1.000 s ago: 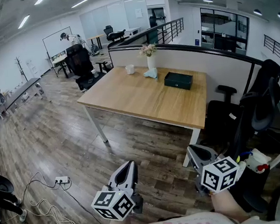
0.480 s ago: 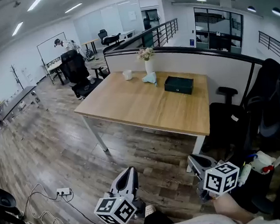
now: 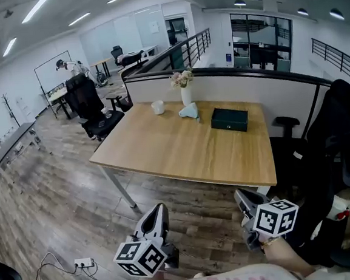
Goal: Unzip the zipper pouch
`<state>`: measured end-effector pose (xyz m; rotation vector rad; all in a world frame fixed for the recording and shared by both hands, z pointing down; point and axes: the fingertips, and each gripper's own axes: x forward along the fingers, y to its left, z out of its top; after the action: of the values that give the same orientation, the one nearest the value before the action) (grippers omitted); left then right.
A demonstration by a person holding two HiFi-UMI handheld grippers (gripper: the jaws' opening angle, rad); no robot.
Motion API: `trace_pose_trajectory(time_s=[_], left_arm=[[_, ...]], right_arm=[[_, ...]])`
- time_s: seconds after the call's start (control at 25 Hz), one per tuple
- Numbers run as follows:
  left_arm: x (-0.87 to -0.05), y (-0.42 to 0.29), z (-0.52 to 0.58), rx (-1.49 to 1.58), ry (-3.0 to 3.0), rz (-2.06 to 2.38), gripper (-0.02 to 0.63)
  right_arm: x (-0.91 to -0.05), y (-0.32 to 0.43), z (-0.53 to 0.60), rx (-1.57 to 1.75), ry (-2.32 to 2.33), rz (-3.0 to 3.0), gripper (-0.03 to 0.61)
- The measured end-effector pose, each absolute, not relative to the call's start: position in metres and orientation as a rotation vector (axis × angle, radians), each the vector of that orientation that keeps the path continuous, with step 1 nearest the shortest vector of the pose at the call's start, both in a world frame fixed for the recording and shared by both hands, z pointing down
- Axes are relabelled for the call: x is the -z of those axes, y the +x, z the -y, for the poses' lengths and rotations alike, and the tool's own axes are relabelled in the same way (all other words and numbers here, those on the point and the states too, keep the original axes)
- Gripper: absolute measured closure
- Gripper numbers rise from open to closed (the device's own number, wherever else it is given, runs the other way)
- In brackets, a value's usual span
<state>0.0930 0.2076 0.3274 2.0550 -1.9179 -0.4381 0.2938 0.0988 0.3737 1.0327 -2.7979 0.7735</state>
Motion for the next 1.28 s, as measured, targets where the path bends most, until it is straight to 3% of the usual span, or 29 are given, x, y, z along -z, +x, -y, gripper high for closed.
trace_pose_trajectory(time_s=[0.32,0.72,1.28], left_arm=[[-0.328,0.027,-0.170,0.473,2.068,1.891,0.612],[-0.395,0.009,-0.121,0.342,2.042,1.819,0.612],[-0.383,-0.044,0.045,0.375,2.034,1.824,0.612]], right_arm=[[-0.369,0.237,-0.050,-0.797,1.125,2.803,0.581],[-0.439,0.212,-0.009,-0.926,1.137,2.614,0.583],[-0.431,0.148,0.169,-0.880,1.044,2.656,0.583]])
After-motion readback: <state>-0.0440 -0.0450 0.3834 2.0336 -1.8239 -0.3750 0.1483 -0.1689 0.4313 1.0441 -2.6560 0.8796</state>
